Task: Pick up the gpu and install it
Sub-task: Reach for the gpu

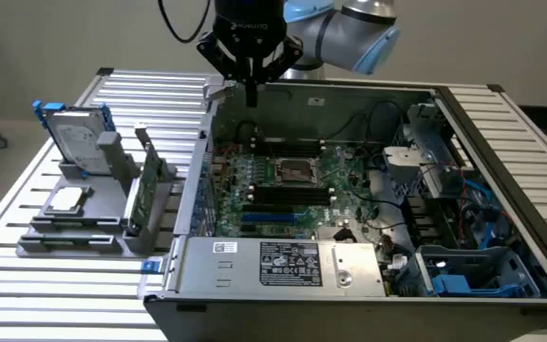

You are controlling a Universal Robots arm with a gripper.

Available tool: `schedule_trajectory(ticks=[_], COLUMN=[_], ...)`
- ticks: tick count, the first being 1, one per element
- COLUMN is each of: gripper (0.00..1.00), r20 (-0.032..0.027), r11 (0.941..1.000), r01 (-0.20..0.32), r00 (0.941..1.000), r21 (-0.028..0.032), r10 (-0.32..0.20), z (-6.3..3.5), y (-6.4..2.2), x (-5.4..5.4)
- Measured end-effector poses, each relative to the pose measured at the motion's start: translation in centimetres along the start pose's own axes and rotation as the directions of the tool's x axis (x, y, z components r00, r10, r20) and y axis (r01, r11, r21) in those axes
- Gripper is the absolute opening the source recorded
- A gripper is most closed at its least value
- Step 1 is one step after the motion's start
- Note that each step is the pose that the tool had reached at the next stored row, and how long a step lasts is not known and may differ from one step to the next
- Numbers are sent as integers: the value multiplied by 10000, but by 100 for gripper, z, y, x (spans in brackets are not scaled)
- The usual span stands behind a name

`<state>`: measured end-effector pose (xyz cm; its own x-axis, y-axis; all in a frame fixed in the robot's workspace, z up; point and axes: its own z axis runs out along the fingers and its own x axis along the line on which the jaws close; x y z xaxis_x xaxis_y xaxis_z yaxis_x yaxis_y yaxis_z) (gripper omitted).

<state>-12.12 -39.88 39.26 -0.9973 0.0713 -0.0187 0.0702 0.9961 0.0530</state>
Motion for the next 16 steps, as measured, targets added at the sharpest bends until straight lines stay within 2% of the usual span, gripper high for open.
schedule_trajectory(ticks=[12,16], gripper=[11,11], r20=[-1,-5], r11=[10000,10000], r01=[0,0], r00=[10000,10000], r21=[-8,-10], r10=[0,0], z=[-1,-3], y=[-1,-13], x=[9,185])
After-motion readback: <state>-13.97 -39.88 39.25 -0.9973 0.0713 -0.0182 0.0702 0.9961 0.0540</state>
